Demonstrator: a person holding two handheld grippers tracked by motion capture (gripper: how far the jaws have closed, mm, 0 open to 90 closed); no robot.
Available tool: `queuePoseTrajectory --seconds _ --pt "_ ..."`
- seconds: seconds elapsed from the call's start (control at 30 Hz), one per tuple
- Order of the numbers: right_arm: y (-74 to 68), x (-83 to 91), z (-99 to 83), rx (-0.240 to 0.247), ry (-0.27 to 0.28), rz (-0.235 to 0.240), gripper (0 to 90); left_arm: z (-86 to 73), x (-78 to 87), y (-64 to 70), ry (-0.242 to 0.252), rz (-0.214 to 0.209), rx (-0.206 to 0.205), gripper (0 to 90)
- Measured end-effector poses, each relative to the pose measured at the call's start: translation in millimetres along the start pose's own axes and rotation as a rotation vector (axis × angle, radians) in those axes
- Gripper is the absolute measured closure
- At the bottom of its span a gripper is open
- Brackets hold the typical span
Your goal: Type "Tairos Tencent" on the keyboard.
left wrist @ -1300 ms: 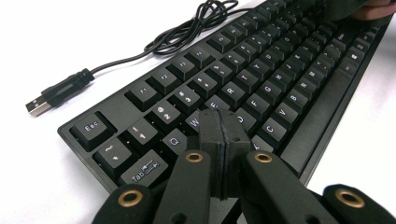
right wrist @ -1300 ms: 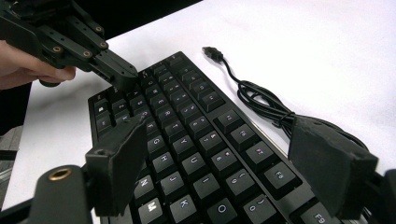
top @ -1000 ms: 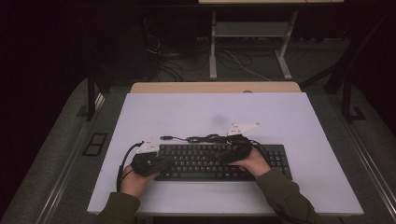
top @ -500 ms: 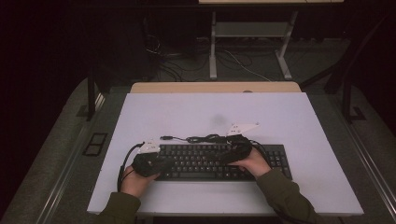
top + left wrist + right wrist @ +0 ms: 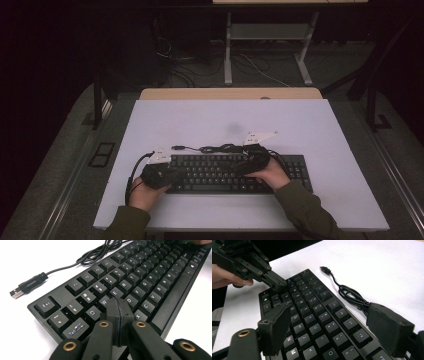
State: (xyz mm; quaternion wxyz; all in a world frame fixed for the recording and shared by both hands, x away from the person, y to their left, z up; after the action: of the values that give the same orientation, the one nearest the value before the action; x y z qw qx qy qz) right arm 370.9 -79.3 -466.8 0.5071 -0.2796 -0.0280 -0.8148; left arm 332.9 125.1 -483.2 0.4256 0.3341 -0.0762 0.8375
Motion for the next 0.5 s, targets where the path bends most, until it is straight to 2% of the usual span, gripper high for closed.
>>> queuePoseTrajectory --seconds 0.3,0.5 --pt "0.5 1.9 1.7 0.000 0.009 -0.005 18.2 4.2 1.0 2.3 0.020 -0.007 0.010 80.9" --pt "1.2 2.7 1.9 0.002 0.007 -0.005 18.0 5.5 -0.6 5.4 0.019 -0.018 0.002 72.5"
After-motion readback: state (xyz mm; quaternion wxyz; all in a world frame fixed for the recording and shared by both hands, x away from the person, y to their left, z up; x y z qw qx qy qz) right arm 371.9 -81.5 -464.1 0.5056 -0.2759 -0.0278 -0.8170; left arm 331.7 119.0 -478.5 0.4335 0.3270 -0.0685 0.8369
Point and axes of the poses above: each handheld gripper's, and its own axes: x roughly backward along the jaws, z roughly out of its top, y roughly to its right, the point moved 8 cm from there along -x, roughly forward along the jaws, and after that the axes turned 1 degree about -z, right-handed, at the moved point
